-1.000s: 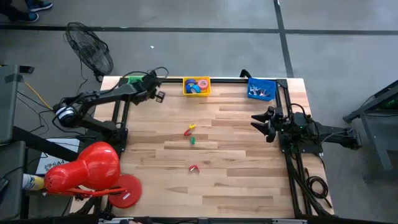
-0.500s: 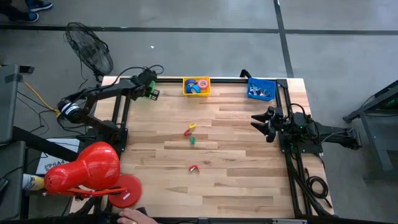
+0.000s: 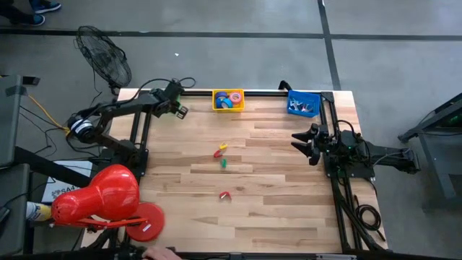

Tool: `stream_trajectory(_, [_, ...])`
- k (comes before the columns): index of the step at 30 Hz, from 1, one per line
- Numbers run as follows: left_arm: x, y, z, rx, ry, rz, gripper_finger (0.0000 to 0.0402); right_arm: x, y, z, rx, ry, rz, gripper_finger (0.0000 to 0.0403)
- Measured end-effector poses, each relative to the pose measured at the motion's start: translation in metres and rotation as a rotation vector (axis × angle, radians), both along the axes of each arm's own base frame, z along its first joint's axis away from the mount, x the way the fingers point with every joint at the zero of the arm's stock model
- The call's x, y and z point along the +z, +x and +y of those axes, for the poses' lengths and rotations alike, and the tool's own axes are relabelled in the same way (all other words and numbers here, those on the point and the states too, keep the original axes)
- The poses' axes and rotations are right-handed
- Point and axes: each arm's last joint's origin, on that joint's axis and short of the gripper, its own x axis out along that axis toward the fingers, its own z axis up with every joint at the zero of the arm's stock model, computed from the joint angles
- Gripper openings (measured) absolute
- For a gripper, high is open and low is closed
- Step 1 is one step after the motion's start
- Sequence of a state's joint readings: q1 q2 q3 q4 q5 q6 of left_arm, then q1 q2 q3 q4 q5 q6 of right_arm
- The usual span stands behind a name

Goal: Pick and place Stapler, Stapler remover, tape
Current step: Put the red stapler into the green bin

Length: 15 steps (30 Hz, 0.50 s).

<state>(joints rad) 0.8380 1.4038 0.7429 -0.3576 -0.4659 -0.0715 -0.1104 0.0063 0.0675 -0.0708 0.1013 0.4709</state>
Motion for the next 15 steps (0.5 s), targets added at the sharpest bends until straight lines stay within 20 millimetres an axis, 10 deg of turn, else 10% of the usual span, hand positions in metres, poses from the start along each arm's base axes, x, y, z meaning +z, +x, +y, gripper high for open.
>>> stream_trajectory(15, [0.012,0.046,-0.042,-0.75,-0.076,-0.095,0.0111,0.0,0.0,0.0,-0.001,0.0,0.0,0.022])
